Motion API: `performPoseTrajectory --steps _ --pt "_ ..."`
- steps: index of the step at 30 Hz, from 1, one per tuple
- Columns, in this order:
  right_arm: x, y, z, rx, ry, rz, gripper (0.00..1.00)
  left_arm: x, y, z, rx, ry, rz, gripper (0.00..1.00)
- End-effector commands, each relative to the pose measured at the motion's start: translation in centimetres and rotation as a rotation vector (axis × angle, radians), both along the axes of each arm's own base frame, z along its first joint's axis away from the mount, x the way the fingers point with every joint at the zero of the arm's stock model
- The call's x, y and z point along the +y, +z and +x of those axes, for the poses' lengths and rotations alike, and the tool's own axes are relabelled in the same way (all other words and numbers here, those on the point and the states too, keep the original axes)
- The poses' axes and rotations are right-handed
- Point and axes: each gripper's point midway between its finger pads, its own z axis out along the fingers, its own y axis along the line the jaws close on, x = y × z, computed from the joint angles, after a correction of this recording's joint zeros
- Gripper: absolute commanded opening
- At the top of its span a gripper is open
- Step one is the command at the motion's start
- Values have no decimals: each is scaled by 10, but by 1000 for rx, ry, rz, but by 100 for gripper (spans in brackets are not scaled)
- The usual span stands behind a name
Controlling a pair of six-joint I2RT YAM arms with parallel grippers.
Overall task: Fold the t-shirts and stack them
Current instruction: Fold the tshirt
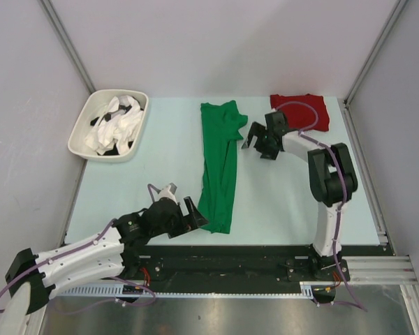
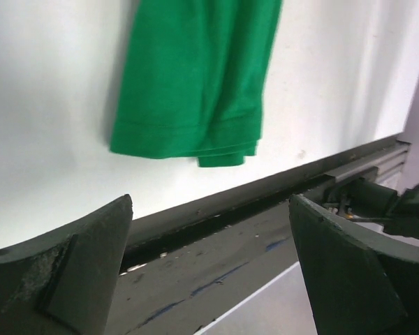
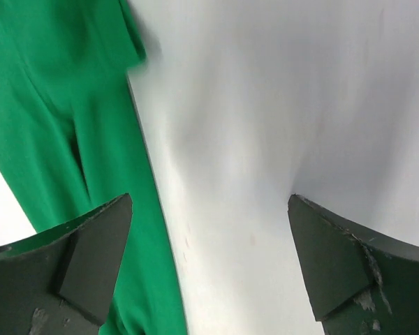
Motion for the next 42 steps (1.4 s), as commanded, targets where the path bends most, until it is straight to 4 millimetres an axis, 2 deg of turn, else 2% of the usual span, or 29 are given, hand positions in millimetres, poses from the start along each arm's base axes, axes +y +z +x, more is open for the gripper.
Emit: performPoseTrajectory --steps 1,2,3,4,6,7,9,10,11,13,14,16,17,18,20,21,23,24,31,34,38,42 --pt "19 1 -83 50 69 -22 100 23 -7 3 -5 49 102 99" --pt "26 -1 -96 58 79 -9 100 25 -4 5 -16 54 103 99" --pt "29 10 -110 39 87 11 100 26 -3 7 -17 59 102 99" --pt "33 -10 -144 96 113 8 100 27 1 9 -23 62 95 99" --pt "42 -9 -167 91 110 69 100 32 4 15 -28 74 82 99" --pt "39 -14 -193 118 109 83 99 34 5 18 -30 78 76 99" --pt "51 -13 -218 121 114 118 97 41 8 24 -39 97 67 99" --pt "50 -3 -224 85 100 124 96 43 8 25 -39 100 65 99" --pt "51 -14 -248 114 122 104 95 45 10 28 -47 105 64 99" --pt "46 -16 -260 105 76 88 92 48 11 27 -48 111 67 99" --pt "45 -16 -277 104 84 91 87 49 12 27 -53 112 66 99" --pt "45 -15 -287 97 59 109 82 51 12 26 -52 116 63 99" --pt "38 -18 -294 87 40 97 72 51 12 26 -54 118 61 99" --pt "43 -18 -303 81 60 97 67 51 12 25 -53 115 61 99" --pt "40 -20 -308 69 24 96 54 52 10 24 -46 117 61 99" --pt "40 -26 -319 77 35 85 52 52 10 24 -46 119 59 99" --pt "44 -29 -322 70 22 108 52 52 7 23 -39 118 61 99" --pt "46 -36 -330 83 39 99 52 51 7 23 -40 115 59 99" --pt "70 -43 -339 95 67 147 52 50 4 24 -25 112 66 99" --pt "71 -48 -342 103 76 139 50 51 4 24 -25 117 68 99" --pt "74 -49 -346 111 87 141 44 52 4 24 -25 118 68 99" --pt "74 -53 -350 117 93 127 32 52 3 24 -26 117 69 99"
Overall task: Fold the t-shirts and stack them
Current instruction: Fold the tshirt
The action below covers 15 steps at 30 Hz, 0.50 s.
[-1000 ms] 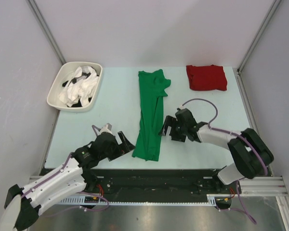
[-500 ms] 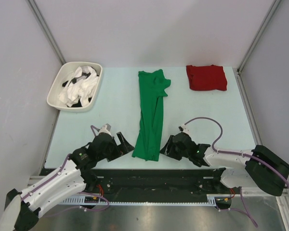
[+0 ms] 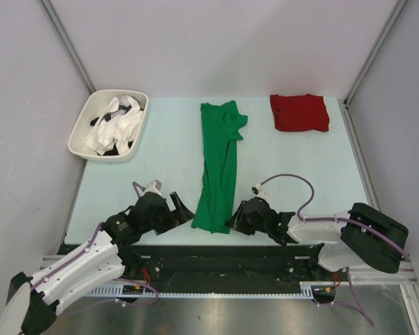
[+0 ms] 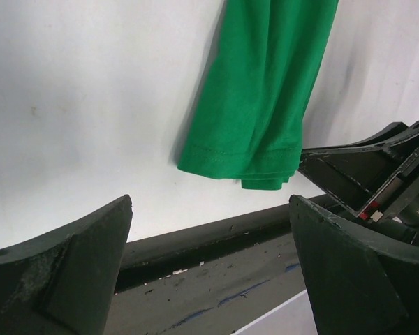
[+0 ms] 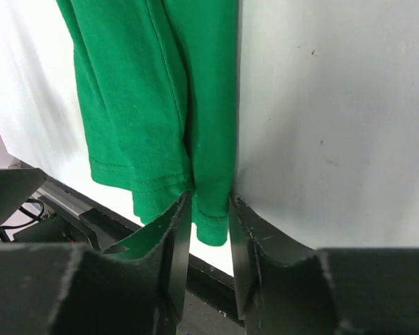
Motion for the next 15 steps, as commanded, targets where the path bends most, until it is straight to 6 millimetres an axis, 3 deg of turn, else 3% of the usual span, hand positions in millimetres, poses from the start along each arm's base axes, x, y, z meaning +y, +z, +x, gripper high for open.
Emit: performPoseTrajectory --steps 1,9,11,13,15 --pt "-24 -34 -16 56 -8 -131 29 -2 8 4 -25 -4 -15 99" --pt "-19 -46 -23 77 14 -142 27 -2 7 4 -25 -8 -15 99" --pt "-18 -47 -24 80 20 -142 18 -2 7 4 -23 -8 -12 99" --pt "-20 -49 -23 82 15 -150 0 -2 7 4 -23 -8 -10 99" --pt "-25 -46 -22 75 12 -167 0 -1 6 4 -21 -7 -8 99"
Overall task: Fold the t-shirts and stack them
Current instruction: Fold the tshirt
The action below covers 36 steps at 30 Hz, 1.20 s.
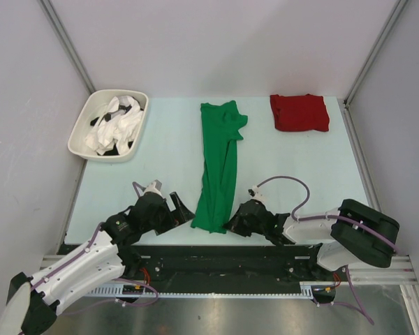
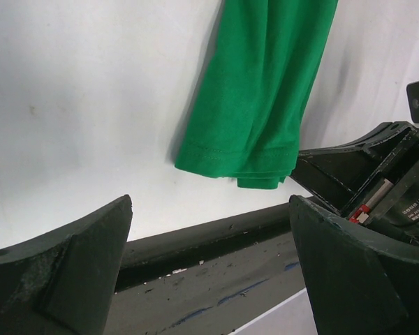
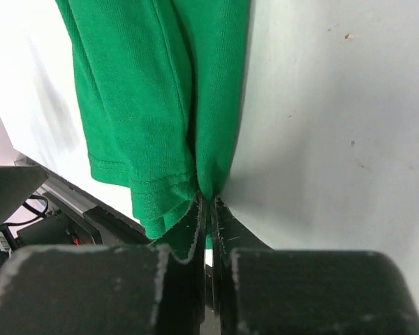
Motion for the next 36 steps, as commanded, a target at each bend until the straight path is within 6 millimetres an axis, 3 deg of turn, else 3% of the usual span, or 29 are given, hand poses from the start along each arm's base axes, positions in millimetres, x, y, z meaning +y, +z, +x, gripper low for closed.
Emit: performPoseTrajectory --steps 1,3,4,6,8,13,20,26,29,33,36 --pt "-43 -36 -13 53 -7 -199 0 -1 6 4 -24 -5 -5 99" --pt "-60 -37 -11 43 -25 -259 0 -2 7 4 -25 -9 -8 99" --pt "-60 -23 -4 6 -36 -236 0 -2 6 4 -22 -10 -6 99" --pt "-83 -21 -4 -6 -56 -310 0 -3 4 4 -17 -13 -10 99" --pt "-95 -4 5 -51 -72 -309 0 -5 3 6 -25 -16 -15 98" --pt "-130 2 -6 -60 -67 -405 0 -17 -19 -11 43 -60 -40 97" --pt "-137 -7 -17 -29 -54 -413 0 -47 -49 -32 117 -143 -28 97" --pt "-135 -10 -20 -25 -45 -401 0 -75 -57 -43 146 -199 -44 96" --pt "-135 -10 -20 -25 -51 -398 0 -79 -63 -43 167 -207 -29 94" --pt "-139 -10 -21 -28 -54 -400 0 -81 -76 -49 208 -220 0 75" --pt "-140 -11 -22 -30 -61 -389 0 -78 -85 -50 225 -208 26 70"
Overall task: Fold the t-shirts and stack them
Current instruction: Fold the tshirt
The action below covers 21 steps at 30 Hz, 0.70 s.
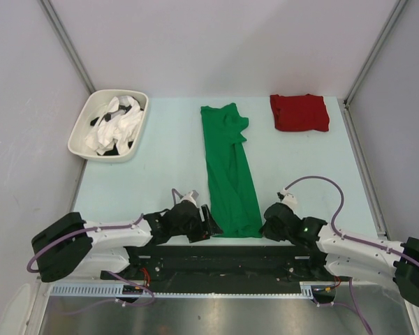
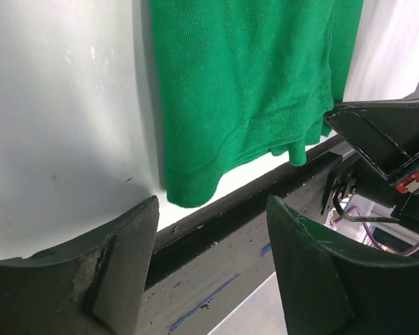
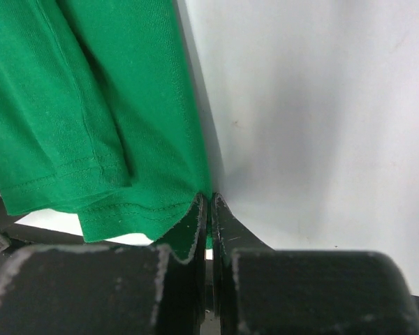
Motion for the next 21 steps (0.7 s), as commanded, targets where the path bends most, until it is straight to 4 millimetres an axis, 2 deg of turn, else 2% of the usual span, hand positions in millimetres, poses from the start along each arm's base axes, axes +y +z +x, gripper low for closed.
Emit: performPoseTrajectory --steps 1,5,8,13,15,17,21 --pt "-15 -12 -8 19 -11 -44 0 22 -38 -13 64 0 145 68" --pt "-18 -14 -10 20 -17 -33 0 29 -47 -7 43 31 191 59" --pt "-19 -15 -12 23 -17 -24 0 34 -50 -1 21 49 225 45" --pt "-22 -15 -13 22 -22 -20 0 39 -57 1 17 51 278 36" --pt "-22 -13 -13 19 -22 -14 0 40 -60 2 18 52 292 22" --pt "-24 -13 -13 21 -23 -14 0 39 -60 3 18 50 288 0" --pt "-26 -13 -14 21 -22 -15 0 40 -56 0 13 48 262 0"
